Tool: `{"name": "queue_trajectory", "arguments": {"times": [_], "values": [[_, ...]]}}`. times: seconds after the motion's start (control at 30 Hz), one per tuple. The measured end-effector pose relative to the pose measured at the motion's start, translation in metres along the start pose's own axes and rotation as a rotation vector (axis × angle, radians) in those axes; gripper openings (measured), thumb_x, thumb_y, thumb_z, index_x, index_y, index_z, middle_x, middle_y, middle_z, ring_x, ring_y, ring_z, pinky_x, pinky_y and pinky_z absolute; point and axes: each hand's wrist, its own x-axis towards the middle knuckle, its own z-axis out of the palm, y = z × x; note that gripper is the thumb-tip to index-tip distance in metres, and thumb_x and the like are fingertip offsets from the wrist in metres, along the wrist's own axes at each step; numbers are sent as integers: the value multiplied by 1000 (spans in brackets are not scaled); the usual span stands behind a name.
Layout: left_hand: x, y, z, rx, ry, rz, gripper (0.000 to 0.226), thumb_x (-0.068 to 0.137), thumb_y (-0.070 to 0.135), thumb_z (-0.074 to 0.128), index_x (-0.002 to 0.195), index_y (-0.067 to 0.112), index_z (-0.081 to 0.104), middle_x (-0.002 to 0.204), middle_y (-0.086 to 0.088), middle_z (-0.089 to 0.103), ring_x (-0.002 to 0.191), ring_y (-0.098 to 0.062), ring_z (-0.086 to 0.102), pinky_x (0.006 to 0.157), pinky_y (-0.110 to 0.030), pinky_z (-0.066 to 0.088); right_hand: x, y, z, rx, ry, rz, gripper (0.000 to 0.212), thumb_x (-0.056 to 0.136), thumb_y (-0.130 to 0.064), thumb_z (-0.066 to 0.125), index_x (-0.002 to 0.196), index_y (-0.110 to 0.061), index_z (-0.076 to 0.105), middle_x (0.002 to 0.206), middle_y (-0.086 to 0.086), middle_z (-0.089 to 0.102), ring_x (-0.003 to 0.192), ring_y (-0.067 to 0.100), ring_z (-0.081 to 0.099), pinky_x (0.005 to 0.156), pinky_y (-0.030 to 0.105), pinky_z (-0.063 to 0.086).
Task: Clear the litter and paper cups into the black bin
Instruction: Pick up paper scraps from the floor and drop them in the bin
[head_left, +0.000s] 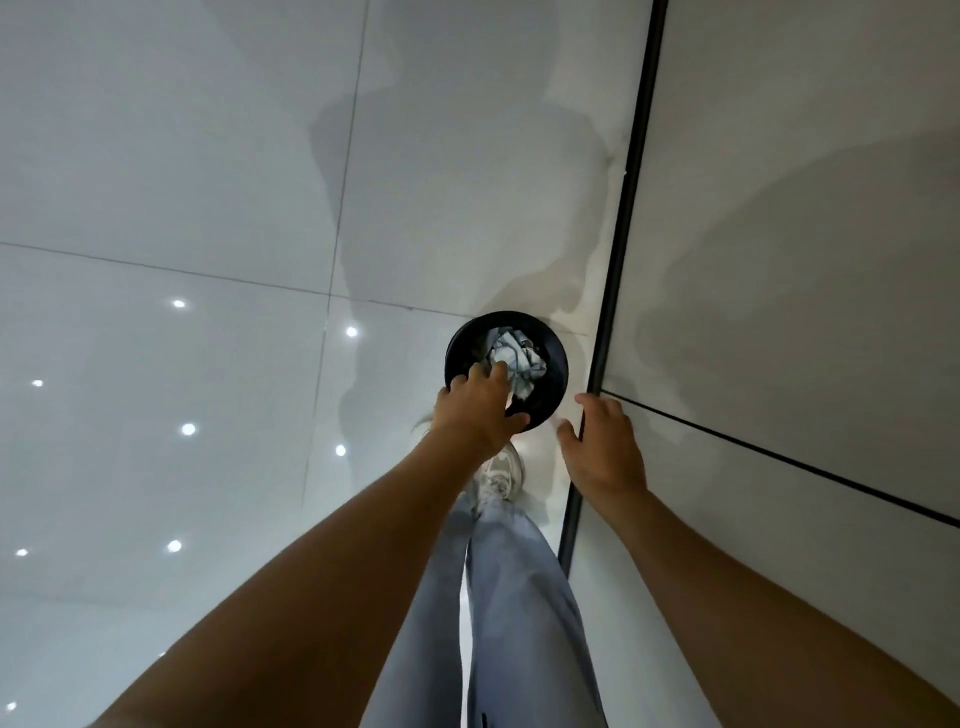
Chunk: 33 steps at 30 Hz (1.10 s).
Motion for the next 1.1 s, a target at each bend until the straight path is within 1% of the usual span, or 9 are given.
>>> {"name": "queue_trajectory", "arguments": {"times": [0.07,0.13,0.23,0.33,0.4,0.5,0.73,0.9,1.1], "values": [[-2,-1,-3,50,43,-26,50,93,38,51,135,13,38,130,-12,48,119,-31,47,100,-44,42,-2,-4,-4,-17,-4,-18,42,98,-28,50,137,-13,45,139,10,44,126,27,43,96,39,43],[-15,-5,-10,41,93,-26,39,94,32,46,128,11,45,125,-11,52,115,-29,50,101,-42,40,-7,-14,-9,-46,-9,-45,44,98,-27,49,139,-14,43,141,10,43,127,27,43,98,40,44],[-47,-19,-17,50,173,0,36,97,32,41,126,11,48,124,-11,54,117,-29,49,103,-40,37,-22,-44,-9,-106,-28,-152,44,97,-26,50,139,-13,43,138,11,44,125,29,45,97,41,45],[-88,-39,-19,37,239,-56,39,98,33,39,129,11,47,128,-11,53,122,-29,46,104,-38,35,-43,-83,-7,-219,-56,-346,47,97,-27,49,140,-13,41,139,11,44,127,28,42,99,40,42],[-122,-53,-14,10,263,-124,39,99,34,39,128,10,47,128,-11,53,121,-29,46,103,-37,36,-65,-106,-4,-323,-109,-477,48,97,-28,49,141,-13,39,140,10,44,128,28,40,101,41,41],[-177,-72,-1,-82,318,-241,39,99,34,37,127,9,48,126,-11,54,118,-29,47,101,-36,35,-102,-132,1,-467,-179,-651,47,97,-29,48,140,-14,39,139,9,44,124,28,42,99,41,42],[-300,-110,45,-308,441,-549,40,100,34,34,128,10,48,128,-8,54,116,-26,49,99,-33,34,-197,-180,30,-719,-318,-962,47,98,-32,45,141,-19,36,142,7,41,124,26,41,99,39,42],[-369,-139,94,-509,528,-755,41,100,34,34,130,11,48,128,-8,54,115,-26,49,100,-33,34,-264,-208,76,-899,-404,-1141,47,98,-31,44,143,-20,35,142,7,40,124,26,41,98,39,39],[-452,-187,186,-742,602,-942,41,100,34,34,132,11,47,128,-8,53,116,-26,49,100,-33,34,-364,-218,167,-1066,-463,-1343,49,99,-31,43,145,-17,33,144,9,39,126,27,42,99,40,40]]}}
